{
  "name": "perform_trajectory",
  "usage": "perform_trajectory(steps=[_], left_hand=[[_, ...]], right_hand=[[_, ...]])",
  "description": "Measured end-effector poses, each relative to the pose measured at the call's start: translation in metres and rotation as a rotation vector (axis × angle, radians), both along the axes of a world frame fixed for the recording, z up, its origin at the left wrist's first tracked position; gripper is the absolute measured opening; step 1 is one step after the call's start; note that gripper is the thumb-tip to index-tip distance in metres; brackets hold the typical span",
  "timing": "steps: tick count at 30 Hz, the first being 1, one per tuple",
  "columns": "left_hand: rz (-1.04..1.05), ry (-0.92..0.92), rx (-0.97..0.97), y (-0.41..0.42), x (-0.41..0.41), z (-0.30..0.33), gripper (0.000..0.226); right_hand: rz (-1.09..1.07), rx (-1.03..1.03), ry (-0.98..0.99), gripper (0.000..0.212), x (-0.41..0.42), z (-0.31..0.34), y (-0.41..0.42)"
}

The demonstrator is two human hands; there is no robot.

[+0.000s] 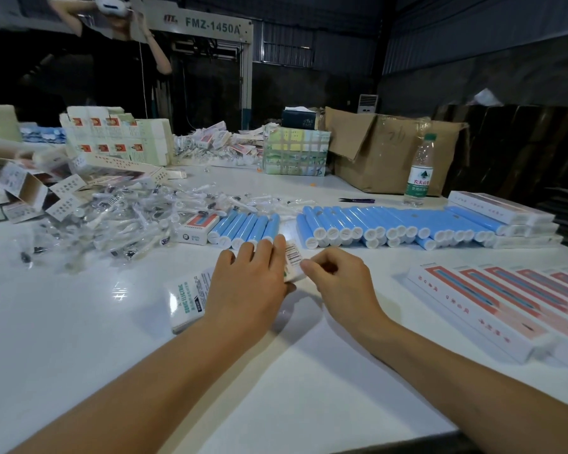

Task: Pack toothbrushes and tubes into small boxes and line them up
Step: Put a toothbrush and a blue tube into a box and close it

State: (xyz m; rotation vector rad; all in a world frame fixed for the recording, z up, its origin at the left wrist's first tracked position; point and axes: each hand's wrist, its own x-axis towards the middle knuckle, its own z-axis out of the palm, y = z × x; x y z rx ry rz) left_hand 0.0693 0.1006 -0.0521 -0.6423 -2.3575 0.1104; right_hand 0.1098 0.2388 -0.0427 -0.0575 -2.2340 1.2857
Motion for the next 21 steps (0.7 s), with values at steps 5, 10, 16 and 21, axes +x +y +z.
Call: perform_trajectory(steps=[5,10,16,21], left_hand=[[0.019,-0.019,-0.027,0.0,0.0,-0.001,0.074],[-0.114,-0.236,0.478,-0.01,-0.007,0.038,0.065],[-0.569,-1.095,1.911,-0.029,-0.013,0.06,0.046],[-0.442,-1.298,2.206,-0.021,-0.016,0.041,0.05]], right_hand=[[0.027,0.078,0.065,0.018,0.002,-0.005,-0.003],[0.185,-0.127,0.131,0.02,0.004,0.003,-0.007],[0.257,-0.045,0.02,0.024,0.001,0.017,-0.008],[0.375,0.347,-0.217,0.078,-0.009,0.027,-0.039]])
